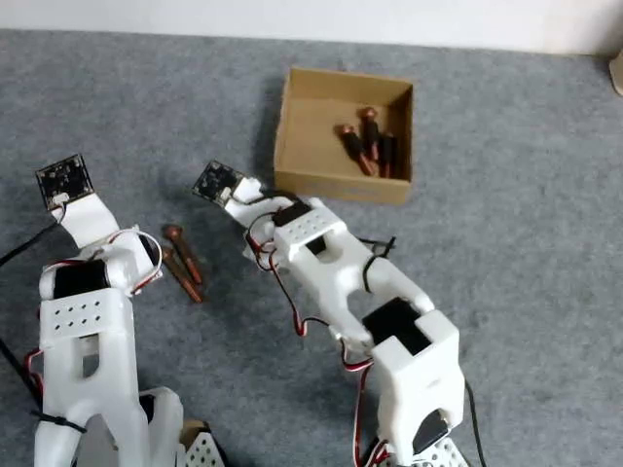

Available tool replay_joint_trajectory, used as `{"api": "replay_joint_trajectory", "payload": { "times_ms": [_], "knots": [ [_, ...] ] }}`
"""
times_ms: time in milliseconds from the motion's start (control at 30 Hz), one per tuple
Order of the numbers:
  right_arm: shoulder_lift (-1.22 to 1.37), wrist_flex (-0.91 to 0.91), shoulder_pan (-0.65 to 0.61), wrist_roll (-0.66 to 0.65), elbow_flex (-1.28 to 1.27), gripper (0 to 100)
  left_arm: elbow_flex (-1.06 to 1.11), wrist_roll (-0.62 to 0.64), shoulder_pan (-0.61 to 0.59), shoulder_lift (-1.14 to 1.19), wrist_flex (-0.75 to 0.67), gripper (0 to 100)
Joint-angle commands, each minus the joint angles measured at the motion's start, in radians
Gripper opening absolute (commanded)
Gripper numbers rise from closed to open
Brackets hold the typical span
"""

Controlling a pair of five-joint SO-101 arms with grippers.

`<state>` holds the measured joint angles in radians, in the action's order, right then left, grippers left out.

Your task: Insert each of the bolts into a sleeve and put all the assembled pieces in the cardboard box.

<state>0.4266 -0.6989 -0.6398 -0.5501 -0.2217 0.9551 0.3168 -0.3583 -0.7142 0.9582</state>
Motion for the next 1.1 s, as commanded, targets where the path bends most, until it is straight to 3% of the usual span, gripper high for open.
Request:
{"api": "replay_joint_trajectory", "payload": {
  "times_ms": [0,133,267,400,733,1067],
  "knots": [
    [0.007,-0.047,-0.013,-0.008,0.015,23.5,-0.012,0.009,-0.013,-0.008,-0.018,2],
    [0.012,-0.047,-0.013,-0.008,0.022,18.7,-0.012,0.009,-0.013,-0.008,-0.018,2],
    [0.013,-0.047,-0.012,-0.005,0.022,0.0,-0.012,0.009,-0.013,-0.008,-0.018,2],
    [0.013,-0.047,-0.008,0.077,0.022,0.4,-0.012,0.009,-0.013,-0.008,-0.018,2],
    [-0.030,-0.177,0.010,0.087,0.090,0.5,-0.010,0.009,-0.008,-0.008,-0.018,2],
    [-0.481,-0.189,0.010,0.132,-0.065,0.5,-0.044,0.006,0.058,0.001,-0.015,1]
  ]
}}
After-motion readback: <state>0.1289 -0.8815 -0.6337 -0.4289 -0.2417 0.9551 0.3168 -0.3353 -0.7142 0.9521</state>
